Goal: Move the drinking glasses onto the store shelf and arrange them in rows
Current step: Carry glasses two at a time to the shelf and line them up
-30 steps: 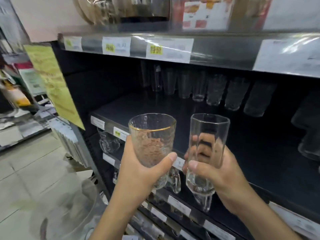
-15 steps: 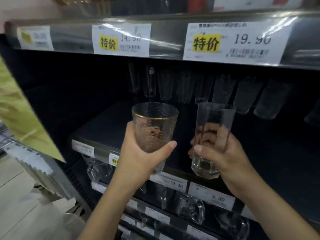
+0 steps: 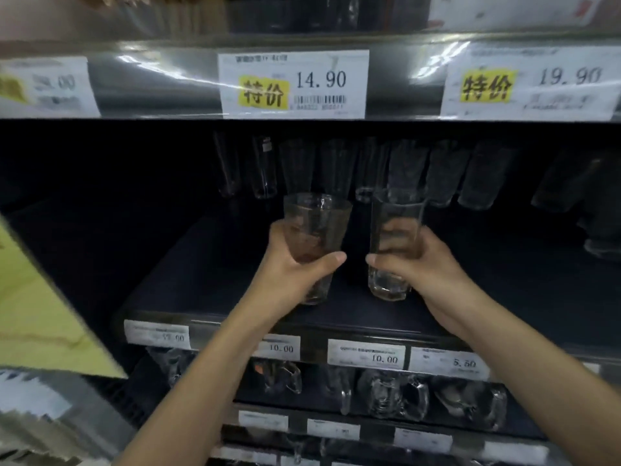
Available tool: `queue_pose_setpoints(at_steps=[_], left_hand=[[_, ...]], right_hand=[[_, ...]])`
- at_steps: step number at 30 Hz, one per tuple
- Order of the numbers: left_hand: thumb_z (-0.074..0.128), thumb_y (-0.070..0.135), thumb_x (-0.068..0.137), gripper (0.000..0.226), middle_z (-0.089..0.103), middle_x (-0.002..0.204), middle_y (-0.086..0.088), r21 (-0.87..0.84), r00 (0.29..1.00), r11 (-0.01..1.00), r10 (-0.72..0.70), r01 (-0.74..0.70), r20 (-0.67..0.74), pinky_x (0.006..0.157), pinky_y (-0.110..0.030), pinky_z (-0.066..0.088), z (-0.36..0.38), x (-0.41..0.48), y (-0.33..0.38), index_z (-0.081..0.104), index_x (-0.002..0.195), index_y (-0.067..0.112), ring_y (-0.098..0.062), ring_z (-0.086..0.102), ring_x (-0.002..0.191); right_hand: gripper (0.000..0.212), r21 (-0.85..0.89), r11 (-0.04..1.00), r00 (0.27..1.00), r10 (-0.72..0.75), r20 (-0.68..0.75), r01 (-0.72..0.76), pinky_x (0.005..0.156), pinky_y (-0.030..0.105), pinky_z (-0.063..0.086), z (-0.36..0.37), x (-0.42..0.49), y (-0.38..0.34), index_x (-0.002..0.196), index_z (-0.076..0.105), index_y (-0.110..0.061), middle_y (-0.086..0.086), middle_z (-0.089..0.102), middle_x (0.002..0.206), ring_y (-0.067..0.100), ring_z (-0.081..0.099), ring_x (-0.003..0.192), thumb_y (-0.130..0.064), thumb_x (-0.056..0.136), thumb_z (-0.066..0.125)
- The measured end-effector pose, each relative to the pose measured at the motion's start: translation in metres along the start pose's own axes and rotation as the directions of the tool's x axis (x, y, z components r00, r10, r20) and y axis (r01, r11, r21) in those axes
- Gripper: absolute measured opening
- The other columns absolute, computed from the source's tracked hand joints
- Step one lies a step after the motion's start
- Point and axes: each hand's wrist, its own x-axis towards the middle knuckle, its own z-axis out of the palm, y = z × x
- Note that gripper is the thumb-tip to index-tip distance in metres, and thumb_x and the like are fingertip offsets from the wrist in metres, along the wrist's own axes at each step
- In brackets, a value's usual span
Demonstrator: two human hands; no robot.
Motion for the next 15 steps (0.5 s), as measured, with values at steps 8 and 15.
queue_pose_setpoints(at_steps=[8, 15], left_hand=[[0.082, 0.002, 0.075, 0.033, 0.075, 0.095, 0.006, -0.067, 0.984, 0.993, 0.11, -0.101, 0.143, 0.082, -0.02, 0.054, 0.001, 0.075, -0.021, 0.068, 0.097, 0.023, -0.004, 0.071, 0.091], [0.085, 0.006, 0.072, 0.046, 0.07, 0.099, 0.005, -0.119, 0.985, 0.989, 0.099, -0.082, 0.144, 0.095, -0.031, 0.054, 0.01, 0.119, -0.039, 0.058, 0.106, 0.022, -0.002, 0.069, 0.092]], right_hand=[[0.054, -0.115, 0.993, 0.98, -0.034, -0.195, 0.012, 0.06, 0.012, 0.051, 0.013, 0.036, 0.016, 0.114, 0.051, -0.029, 0.0, 0.069, 0.104, 0.002, 0.067, 0.087, -0.019, 0.074, 0.085], [0.07, -0.177, 0.984, 0.974, -0.028, -0.223, -0.012, 0.089, 0.033, 0.057, 0.015, 0.069, 0.027, 0.13, 0.047, -0.025, 0.0, 0.065, 0.114, 0.011, 0.066, 0.101, -0.027, 0.072, 0.087]])
